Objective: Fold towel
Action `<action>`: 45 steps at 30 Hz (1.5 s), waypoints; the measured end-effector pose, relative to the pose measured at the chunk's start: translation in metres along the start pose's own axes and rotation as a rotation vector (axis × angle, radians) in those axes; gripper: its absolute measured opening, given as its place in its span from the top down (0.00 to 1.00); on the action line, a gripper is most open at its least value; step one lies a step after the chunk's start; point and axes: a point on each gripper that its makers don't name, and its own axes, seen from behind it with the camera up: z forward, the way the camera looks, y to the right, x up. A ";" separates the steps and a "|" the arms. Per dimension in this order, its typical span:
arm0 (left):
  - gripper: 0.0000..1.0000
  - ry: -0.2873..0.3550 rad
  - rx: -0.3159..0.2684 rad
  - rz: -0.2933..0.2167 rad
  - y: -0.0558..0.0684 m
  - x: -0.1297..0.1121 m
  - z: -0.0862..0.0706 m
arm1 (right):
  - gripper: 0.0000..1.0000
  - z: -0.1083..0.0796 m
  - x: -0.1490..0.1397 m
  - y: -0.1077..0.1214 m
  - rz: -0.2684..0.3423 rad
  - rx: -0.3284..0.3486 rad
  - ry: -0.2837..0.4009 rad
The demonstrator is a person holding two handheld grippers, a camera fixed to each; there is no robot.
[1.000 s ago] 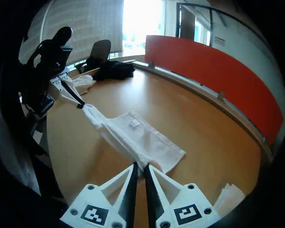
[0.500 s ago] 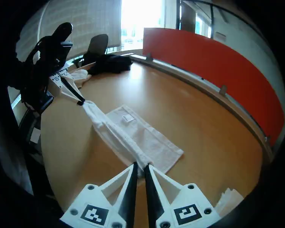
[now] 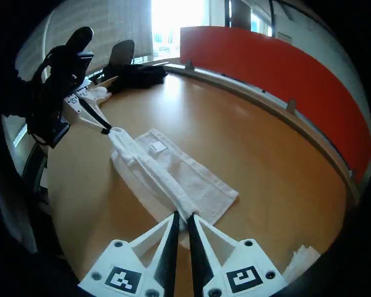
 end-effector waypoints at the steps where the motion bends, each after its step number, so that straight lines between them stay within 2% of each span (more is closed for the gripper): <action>1: 0.90 -0.001 0.000 0.003 -0.001 0.000 0.001 | 0.87 0.001 -0.001 0.001 0.000 0.000 -0.003; 16: 0.90 -0.033 0.013 0.020 -0.016 -0.002 0.038 | 0.87 0.031 -0.021 0.021 0.043 -0.002 -0.058; 24: 0.90 -0.044 0.025 0.036 -0.022 -0.003 0.048 | 0.86 0.040 -0.023 0.030 0.056 -0.020 -0.071; 32: 0.82 -0.048 0.069 0.054 -0.035 0.000 0.060 | 0.69 0.050 -0.023 0.047 0.045 -0.086 -0.088; 34: 0.76 -0.049 0.090 0.065 -0.041 0.001 0.062 | 0.66 0.052 -0.022 0.049 0.044 -0.096 -0.090; 36: 0.75 -0.050 0.105 0.076 -0.044 0.002 0.064 | 0.65 0.054 -0.021 0.052 0.043 -0.105 -0.092; 38: 0.73 -0.052 0.114 0.088 -0.046 0.003 0.066 | 0.58 0.055 -0.020 0.055 0.044 -0.117 -0.092; 45: 0.53 -0.043 0.148 0.097 -0.058 0.008 0.065 | 0.38 0.055 -0.019 0.066 0.051 -0.156 -0.091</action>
